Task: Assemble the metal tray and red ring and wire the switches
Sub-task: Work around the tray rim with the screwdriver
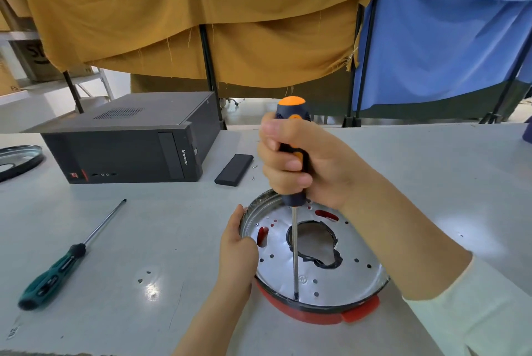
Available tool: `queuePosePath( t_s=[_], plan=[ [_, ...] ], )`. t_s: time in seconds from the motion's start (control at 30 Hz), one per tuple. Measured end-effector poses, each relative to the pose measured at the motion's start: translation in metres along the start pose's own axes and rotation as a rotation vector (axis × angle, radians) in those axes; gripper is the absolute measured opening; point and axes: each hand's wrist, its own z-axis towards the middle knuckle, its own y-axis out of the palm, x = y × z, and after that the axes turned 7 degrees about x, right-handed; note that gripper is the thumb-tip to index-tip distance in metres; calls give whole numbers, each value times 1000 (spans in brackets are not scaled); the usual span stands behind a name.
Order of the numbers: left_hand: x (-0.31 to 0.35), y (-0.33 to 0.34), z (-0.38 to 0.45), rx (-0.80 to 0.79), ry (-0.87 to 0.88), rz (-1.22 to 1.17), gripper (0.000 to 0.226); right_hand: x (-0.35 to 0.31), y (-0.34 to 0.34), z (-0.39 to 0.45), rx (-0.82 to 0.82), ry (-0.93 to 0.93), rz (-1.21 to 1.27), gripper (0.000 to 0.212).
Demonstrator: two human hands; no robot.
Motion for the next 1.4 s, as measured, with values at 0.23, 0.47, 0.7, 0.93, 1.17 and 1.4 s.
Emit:
queuePosePath(
  t_s=[0.23,0.47,0.7,0.93,1.17,1.4],
  plan=[
    [0,2,-1,7,-21,-40,71,12,16,-14,614,-293,-169,31],
    [1,-3,0,-16,-7,56,67,-9,-3,-7,-191,11,25,11],
    [2,4,-3,32,3,-32,71,11,21,-10,428,-209,-155,30],
    [4,-1,-4,-15,-16,72,71,-2,12,-10,196,-114,-251,24],
    [4,-2,-3,-13,-19,71,73,-3,7,3,-195,47,75,28],
    [3,2,-5,-2,-32,-36,73,14,23,-11,631,-312,-142,28]
  ],
)
